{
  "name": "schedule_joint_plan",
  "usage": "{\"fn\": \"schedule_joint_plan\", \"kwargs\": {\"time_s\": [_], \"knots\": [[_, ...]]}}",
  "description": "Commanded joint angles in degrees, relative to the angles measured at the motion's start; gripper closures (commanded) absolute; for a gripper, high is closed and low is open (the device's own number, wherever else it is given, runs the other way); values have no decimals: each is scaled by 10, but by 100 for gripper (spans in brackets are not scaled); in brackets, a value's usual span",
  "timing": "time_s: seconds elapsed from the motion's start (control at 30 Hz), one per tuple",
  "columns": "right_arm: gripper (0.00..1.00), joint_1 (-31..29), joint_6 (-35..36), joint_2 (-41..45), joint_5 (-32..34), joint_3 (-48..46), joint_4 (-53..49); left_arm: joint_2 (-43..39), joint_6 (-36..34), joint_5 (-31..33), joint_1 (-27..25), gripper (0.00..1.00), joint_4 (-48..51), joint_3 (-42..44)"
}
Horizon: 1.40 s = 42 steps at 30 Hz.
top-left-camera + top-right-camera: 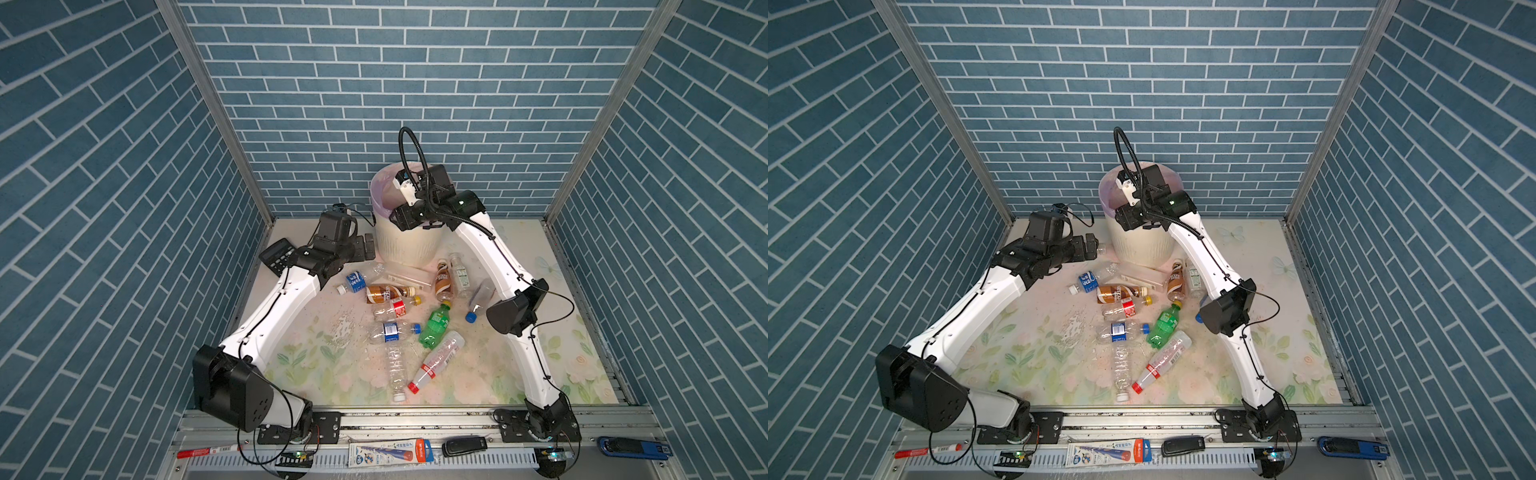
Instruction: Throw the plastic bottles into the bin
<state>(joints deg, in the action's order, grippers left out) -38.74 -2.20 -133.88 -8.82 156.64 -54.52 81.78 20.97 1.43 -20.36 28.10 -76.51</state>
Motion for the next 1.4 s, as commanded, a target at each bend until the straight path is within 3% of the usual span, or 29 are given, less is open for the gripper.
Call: {"fn": "schedule_joint_plan", "kwargs": {"time_s": [0.0, 0.4, 0.63, 0.87, 1.07, 1.17, 1.37], "knots": [[25, -1, -21, 38, 4, -20, -3, -8, 18, -14, 2, 1, 22, 3], [20, -1, 5, 49, 7, -52, 59, -1, 19, -23, 3, 1, 17, 8], [18, -1, 16, 42, 25, -21, 83, -3, 6, -11, 9, 1, 25, 6], [12, 0, 31, 105, 67, -36, 85, -4, 14, -9, 22, 1, 34, 3], [7, 6, 40, 216, 151, -138, 85, -2, 46, 8, 25, 1, 64, -10], [1, 13, 31, 276, 192, -207, 86, -5, 58, -5, 25, 1, 76, -12], [1, 33, -16, 387, 279, -378, 97, -23, 88, -58, 25, 1, 77, 16]]}}
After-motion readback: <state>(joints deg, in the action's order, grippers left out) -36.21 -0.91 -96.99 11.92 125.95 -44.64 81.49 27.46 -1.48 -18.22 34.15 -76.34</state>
